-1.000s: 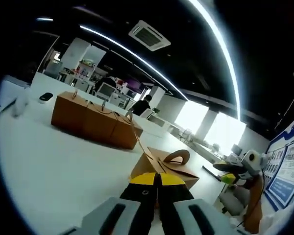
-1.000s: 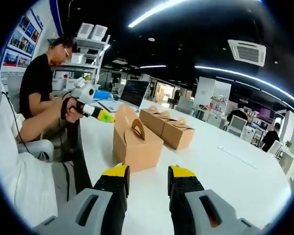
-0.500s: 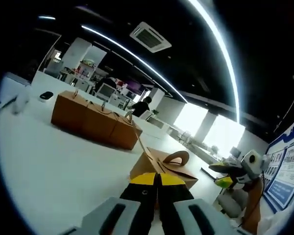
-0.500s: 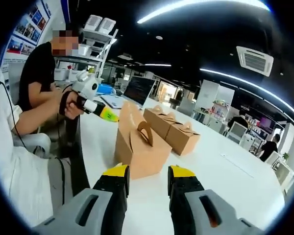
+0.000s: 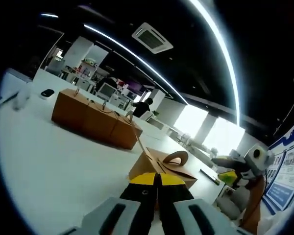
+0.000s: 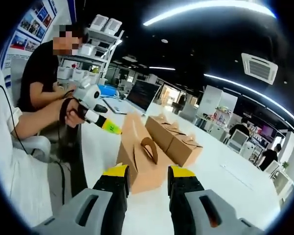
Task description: Pick up one paper box from the group, open the paper box, and remove the item inside
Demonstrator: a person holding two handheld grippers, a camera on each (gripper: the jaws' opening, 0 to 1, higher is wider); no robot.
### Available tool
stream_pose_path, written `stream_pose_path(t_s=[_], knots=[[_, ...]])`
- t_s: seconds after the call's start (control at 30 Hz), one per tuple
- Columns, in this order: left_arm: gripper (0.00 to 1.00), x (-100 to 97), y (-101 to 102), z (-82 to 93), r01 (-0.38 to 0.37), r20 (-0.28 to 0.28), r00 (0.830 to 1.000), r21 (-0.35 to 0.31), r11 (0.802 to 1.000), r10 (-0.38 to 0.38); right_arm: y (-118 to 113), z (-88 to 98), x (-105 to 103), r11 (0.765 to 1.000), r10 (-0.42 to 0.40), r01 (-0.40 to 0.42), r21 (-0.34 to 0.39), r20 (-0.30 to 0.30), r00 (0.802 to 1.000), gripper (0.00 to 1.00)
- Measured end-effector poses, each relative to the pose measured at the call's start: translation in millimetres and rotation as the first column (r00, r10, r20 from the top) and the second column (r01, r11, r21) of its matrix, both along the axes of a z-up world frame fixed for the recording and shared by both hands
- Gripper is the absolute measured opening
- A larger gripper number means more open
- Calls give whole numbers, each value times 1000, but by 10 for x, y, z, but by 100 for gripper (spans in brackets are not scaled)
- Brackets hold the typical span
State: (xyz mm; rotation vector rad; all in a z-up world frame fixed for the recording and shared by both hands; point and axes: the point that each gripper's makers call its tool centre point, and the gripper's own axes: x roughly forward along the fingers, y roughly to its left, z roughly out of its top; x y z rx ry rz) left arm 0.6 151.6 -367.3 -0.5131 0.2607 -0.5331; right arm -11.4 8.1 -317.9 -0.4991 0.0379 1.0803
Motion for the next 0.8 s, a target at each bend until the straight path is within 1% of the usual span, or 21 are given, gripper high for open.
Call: stream_pose_path(t_s=[0.2, 0.47, 0.53, 0.63, 0.8], knots=[[4, -16, -1, -10, 1, -1, 1000, 0, 1000, -1, 232, 49, -56, 999, 40, -40, -1, 12, 999, 32], [4, -24, -7, -18, 0, -2, 1000, -3, 1000, 0, 468, 10, -66, 998, 63, -63, 19, -8, 998, 32], [4, -24, -8, -20, 0, -2, 1000, -4, 1000, 0, 575, -16, -94, 995, 88, -87, 40, -38, 995, 32], [4, -22, -9, -23, 0, -2, 1000, -3, 1000, 0, 677, -39, -118, 992, 111, -107, 59, -62, 992, 32], [4, -21, -5, -30, 0, -3, 1000, -6, 1000, 0, 957, -135, -123, 986, 155, -146, 85, -113, 981, 32]])
